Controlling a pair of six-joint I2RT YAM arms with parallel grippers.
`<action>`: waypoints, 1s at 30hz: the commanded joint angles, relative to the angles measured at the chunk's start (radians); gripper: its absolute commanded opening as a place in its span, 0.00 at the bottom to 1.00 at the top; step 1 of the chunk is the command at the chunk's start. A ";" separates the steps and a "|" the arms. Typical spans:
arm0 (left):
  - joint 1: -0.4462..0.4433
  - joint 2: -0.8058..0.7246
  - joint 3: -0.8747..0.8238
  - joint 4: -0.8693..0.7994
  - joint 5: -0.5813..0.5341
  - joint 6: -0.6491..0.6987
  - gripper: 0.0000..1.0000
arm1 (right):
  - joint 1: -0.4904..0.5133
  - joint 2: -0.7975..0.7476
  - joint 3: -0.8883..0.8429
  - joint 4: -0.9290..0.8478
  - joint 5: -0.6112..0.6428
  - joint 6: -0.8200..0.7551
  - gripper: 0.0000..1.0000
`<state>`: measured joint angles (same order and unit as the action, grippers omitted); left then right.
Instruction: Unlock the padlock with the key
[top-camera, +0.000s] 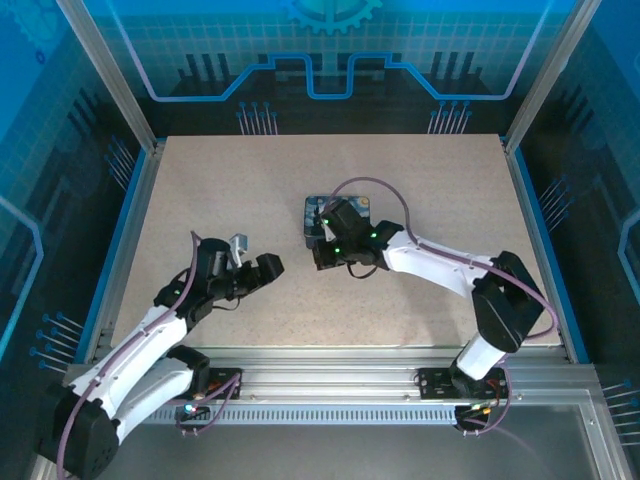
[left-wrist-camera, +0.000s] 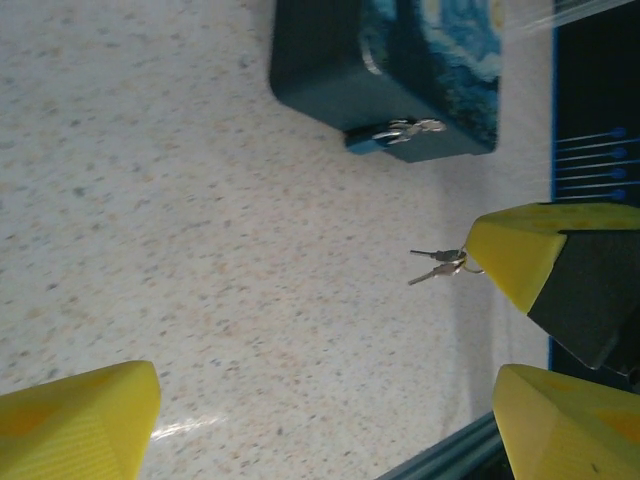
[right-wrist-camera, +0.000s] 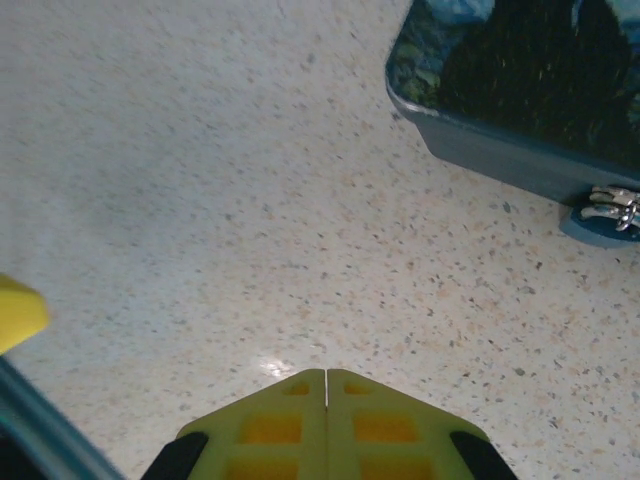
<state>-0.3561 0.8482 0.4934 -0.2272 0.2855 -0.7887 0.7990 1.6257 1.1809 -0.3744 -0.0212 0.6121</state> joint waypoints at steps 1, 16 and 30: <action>0.002 0.011 0.037 0.161 0.099 -0.029 0.87 | -0.025 -0.079 -0.013 0.045 -0.082 0.027 0.00; 0.000 0.107 0.048 0.690 0.355 -0.132 0.77 | -0.118 -0.318 -0.099 0.181 -0.405 0.136 0.00; -0.075 0.233 0.065 0.992 0.472 -0.220 0.65 | -0.144 -0.337 -0.124 0.314 -0.529 0.256 0.00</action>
<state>-0.4179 1.0771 0.5289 0.6472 0.7059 -0.9901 0.6727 1.3144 1.0657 -0.1143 -0.5148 0.8280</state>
